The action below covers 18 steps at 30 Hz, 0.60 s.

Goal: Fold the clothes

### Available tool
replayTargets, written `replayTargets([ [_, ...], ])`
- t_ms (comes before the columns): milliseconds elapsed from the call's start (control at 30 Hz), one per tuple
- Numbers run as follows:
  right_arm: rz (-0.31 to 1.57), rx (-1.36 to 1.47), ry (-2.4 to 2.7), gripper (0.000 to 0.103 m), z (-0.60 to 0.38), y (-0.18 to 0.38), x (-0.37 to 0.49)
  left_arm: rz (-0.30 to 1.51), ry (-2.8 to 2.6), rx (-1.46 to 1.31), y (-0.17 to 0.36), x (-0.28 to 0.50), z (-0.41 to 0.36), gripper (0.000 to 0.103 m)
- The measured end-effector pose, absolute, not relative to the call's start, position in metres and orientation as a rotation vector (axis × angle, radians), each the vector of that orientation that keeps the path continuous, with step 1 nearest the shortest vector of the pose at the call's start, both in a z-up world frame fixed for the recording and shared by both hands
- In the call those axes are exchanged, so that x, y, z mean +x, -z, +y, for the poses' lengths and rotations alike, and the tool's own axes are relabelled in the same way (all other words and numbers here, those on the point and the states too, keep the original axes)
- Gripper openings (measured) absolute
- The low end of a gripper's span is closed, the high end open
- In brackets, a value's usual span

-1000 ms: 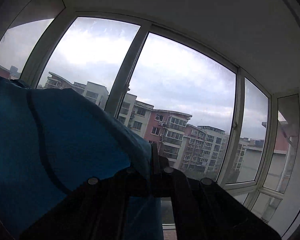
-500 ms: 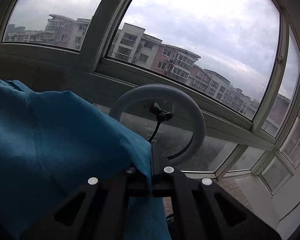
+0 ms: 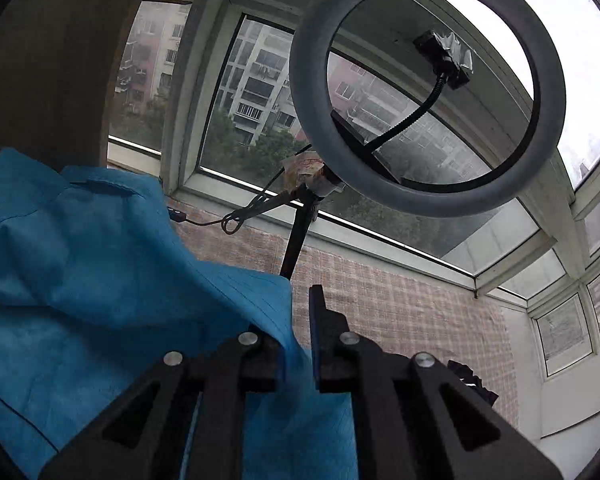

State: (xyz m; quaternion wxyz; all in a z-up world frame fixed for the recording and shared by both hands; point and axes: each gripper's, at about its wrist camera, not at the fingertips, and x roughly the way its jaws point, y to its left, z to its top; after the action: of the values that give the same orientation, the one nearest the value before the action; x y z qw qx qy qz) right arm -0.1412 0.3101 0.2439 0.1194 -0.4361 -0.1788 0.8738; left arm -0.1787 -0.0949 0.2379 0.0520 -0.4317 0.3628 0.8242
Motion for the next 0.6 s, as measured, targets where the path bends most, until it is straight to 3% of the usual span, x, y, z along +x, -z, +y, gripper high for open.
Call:
replayTargets([
  [67,-0.477,-1.287,-2.570,0.022,0.320,-0.246,-0.133,1.065,-2.495,-1.335,-0.236,-0.156,-0.121,0.023],
  [100,-0.424,-1.287,-2.591,0.025,0.326,-0.249,-0.125,1.047,-2.484,-1.345,-0.233,-0.147,-0.136,0.028],
  [133,-0.356,-1.287,-2.621,0.026,0.332,-0.253,-0.115,1.032,-2.468,-1.362,-0.226,-0.138,-0.151,0.040],
  [200,-0.199,-1.293,-2.695,0.032,0.341,-0.262,-0.088,1.003,-2.429,-1.417,-0.202,-0.118,-0.167,0.048],
  [367,0.045,-1.245,-2.799,0.044,0.357,-0.283,-0.003,0.940,-2.323,-1.549,-0.104,-0.086,-0.164,0.049],
  [500,0.165,-1.217,-2.806,0.052,0.361,-0.283,0.062,0.867,-2.361,-1.613,-0.059,-0.102,-0.167,0.048],
  [567,0.216,-1.215,-2.796,0.052,0.361,-0.280,0.089,0.843,-2.387,-1.650,-0.045,-0.111,-0.175,0.034],
  [600,0.228,-1.221,-2.781,0.052,0.360,-0.278,0.099,0.821,-2.394,-1.678,-0.040,-0.117,-0.180,0.011],
])
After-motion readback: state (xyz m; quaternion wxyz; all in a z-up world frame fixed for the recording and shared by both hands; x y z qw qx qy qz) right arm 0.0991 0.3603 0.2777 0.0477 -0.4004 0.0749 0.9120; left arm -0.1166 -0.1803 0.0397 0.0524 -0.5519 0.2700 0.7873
